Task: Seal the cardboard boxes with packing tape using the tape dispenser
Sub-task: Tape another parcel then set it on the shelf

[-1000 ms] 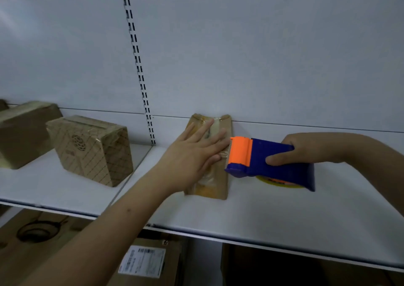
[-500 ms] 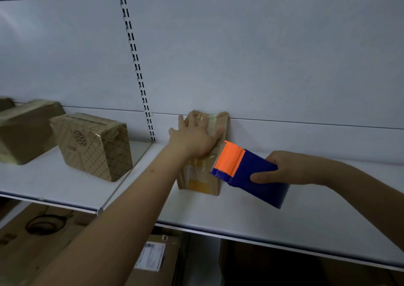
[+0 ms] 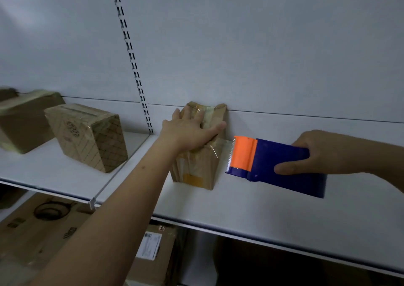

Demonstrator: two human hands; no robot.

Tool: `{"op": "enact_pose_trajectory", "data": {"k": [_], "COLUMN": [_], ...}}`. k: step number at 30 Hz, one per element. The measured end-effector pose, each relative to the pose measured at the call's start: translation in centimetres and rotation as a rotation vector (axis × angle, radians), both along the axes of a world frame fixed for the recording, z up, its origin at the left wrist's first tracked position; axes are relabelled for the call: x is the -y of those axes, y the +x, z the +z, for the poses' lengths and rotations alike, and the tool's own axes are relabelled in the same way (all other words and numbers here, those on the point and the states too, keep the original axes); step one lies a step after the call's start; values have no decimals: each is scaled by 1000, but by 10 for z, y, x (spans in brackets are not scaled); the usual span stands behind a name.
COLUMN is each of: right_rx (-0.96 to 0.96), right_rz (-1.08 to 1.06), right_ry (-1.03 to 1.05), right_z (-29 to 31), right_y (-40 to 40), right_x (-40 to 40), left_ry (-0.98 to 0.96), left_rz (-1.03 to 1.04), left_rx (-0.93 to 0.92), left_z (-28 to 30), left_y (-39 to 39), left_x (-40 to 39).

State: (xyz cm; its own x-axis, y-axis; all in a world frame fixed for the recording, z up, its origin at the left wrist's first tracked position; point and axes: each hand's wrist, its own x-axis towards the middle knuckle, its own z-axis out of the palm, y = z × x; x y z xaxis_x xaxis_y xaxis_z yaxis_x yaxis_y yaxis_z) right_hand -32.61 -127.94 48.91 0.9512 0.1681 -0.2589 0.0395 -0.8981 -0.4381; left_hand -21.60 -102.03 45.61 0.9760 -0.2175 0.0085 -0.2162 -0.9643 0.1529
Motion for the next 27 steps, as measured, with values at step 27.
{"op": "enact_pose_trajectory", "data": {"k": [27], "right_rx": [472], "right_rz": [-483], "right_ry": [-306], "right_z": [-10], "right_y": [-7], "right_x": [-3], "left_ry": [-459], "left_rz": [43], "left_rx": [38], "left_z": [4], "left_y": [24], "left_x": [-30]}}
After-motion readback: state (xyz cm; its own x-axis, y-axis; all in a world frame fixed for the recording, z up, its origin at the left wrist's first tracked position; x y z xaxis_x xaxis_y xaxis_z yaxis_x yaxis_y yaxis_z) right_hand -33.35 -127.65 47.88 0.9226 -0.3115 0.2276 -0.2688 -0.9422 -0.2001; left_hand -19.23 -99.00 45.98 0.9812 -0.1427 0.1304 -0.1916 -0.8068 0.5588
